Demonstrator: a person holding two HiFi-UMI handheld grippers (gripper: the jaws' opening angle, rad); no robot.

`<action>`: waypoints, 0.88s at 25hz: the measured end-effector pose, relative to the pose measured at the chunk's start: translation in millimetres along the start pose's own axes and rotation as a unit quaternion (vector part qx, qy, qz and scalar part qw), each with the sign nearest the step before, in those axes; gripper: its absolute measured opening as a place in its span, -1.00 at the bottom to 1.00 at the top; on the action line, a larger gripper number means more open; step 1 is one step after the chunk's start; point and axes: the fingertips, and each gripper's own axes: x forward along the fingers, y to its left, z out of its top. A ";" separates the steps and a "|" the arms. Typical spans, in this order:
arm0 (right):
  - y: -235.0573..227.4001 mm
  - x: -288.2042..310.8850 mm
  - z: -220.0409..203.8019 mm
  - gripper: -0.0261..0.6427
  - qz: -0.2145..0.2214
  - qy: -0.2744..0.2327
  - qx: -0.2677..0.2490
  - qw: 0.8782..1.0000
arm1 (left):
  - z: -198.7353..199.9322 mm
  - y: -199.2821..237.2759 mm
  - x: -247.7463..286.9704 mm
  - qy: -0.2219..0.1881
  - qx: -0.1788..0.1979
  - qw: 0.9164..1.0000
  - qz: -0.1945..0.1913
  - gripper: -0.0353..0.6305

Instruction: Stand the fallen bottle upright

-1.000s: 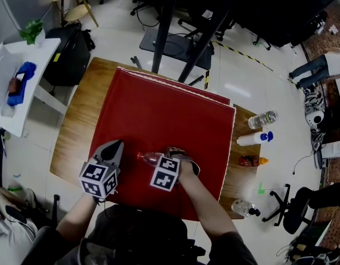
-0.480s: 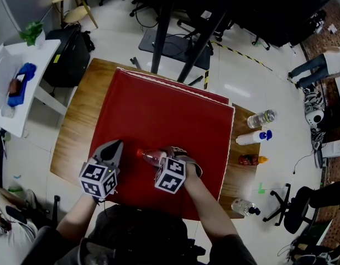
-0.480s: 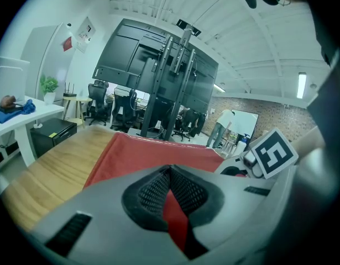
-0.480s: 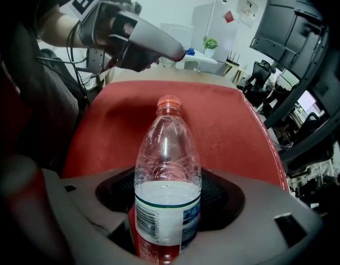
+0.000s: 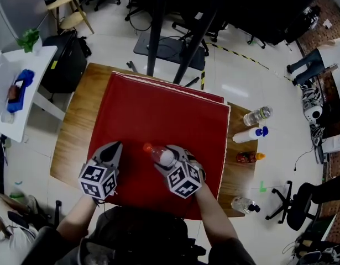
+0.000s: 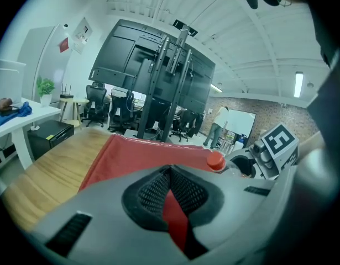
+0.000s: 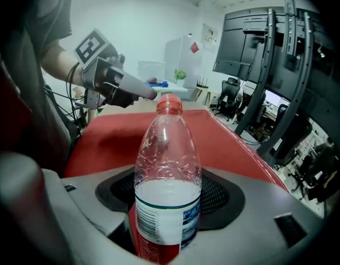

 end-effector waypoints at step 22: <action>-54.3 -86.5 -6.8 0.02 -0.204 -0.296 0.211 0.909 | -0.8 -42.1 0.1 0.011 0.034 0.999 -0.029 -0.81</action>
